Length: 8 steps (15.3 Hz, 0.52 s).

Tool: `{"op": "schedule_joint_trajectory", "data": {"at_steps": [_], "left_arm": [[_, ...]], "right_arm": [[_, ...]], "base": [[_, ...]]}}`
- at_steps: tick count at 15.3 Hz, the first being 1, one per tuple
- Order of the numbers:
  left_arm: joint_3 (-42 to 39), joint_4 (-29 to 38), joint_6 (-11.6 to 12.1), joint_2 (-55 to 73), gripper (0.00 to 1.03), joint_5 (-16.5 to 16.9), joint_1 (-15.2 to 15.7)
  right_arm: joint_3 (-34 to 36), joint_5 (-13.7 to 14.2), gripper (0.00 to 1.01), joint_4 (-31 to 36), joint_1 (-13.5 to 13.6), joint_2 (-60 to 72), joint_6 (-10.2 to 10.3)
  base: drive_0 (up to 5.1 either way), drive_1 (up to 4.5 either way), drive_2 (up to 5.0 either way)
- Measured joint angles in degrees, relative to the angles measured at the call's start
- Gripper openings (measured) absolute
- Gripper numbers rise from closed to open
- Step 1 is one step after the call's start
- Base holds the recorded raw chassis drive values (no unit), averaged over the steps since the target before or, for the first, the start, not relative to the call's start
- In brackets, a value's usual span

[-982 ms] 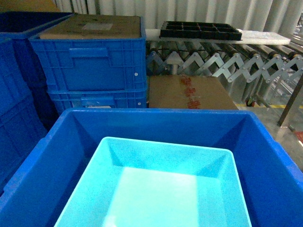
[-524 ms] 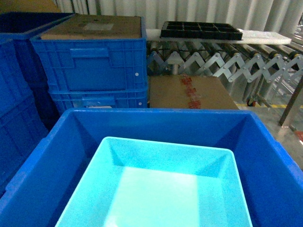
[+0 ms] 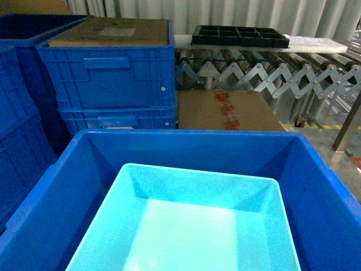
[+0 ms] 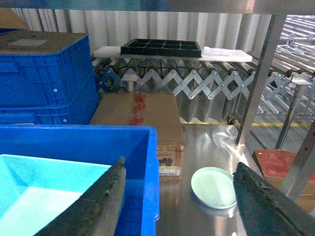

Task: Stack blue boxes stably on right

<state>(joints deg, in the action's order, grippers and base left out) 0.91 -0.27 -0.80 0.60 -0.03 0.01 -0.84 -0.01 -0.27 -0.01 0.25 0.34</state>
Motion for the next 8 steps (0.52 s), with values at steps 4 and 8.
{"op": "schedule_joint_trajectory", "data": {"at_steps": [4,8], "left_arm": [[0.0,0.0,0.07,0.0,0.99,0.02,0.0],[0.0,0.0,0.07,0.0,0.98,0.02,0.0]], "right_arm": [[0.0,0.0,0.98,0.02,0.0,0.0,0.0],[0.0,0.0,0.98,0.02,0.0,0.0,0.02]], "base": [[0.0,0.0,0.0],[0.0,0.0,0.0]]}}
